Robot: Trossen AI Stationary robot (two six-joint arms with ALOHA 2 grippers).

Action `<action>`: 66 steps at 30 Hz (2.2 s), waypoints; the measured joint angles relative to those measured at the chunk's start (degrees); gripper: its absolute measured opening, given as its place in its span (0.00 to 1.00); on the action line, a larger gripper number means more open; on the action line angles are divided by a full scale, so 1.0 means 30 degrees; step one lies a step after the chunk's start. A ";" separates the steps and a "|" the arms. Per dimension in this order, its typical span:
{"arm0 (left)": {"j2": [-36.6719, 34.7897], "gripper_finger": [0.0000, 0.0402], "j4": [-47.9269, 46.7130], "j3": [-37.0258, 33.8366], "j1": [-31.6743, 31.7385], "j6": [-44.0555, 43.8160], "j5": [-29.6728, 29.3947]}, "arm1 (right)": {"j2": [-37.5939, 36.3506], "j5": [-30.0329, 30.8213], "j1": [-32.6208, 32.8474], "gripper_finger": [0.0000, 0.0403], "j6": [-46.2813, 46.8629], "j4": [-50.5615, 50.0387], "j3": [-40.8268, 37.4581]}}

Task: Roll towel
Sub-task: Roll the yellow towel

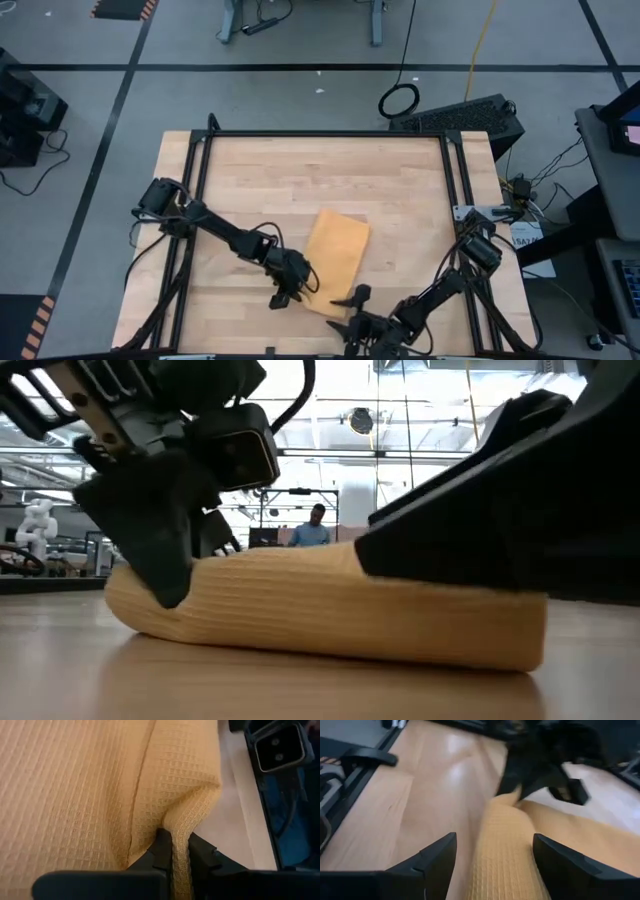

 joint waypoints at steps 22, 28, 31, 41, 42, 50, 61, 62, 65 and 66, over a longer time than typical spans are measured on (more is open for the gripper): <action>0.0054 0.11 0.0676 -0.0028 0.0144 -0.1156 -0.1085 | 0.0029 -0.1006 -0.0102 0.59 0.8691 -0.5751 0.0051; 0.0047 0.27 0.0826 -0.0028 -0.0472 -0.1821 -0.3071 | -0.0003 -0.0981 -0.0102 0.42 0.9407 -0.6216 0.0051; -0.0261 0.37 0.0472 -0.0028 -0.0738 -0.2142 -0.2903 | -0.0016 -0.0984 -0.0102 0.33 0.9484 -0.6619 0.0060; -0.2838 0.61 -0.1941 -0.0058 -0.2494 0.1119 -0.7851 | -0.0024 -0.1323 -0.0089 0.23 0.9007 -0.6662 -0.0012; -0.2860 0.62 -0.1419 -0.0058 -0.2879 0.1761 -0.8895 | -0.0029 -0.1384 -0.0084 0.23 0.9154 -0.6644 -0.0018; -0.0601 0.72 0.1457 -0.0050 -0.5187 0.5211 -1.3193 | -0.0029 -0.1577 -0.0039 0.23 1.0271 -0.6608 -0.0035; 0.0515 0.38 0.0810 0.0008 -0.3639 0.7572 -1.0620 | 0.0000 -0.1715 -0.0032 0.23 0.8912 -0.6472 -0.0036; 0.0527 0.30 0.0724 0.0017 -0.3463 0.7699 -1.0282 | 0.0000 -0.1768 -0.0073 0.23 0.8815 -0.6465 -0.0036; 0.0296 0.08 0.0440 0.0030 -0.3022 0.7261 -0.8733 | 0.0000 -0.1771 -0.0073 0.23 0.8908 -0.6368 -0.0044; 0.0224 0.07 0.0380 0.0030 -0.2965 0.6709 -0.8265 | 0.0001 -0.1779 -0.0071 0.23 0.8839 -0.6195 -0.0051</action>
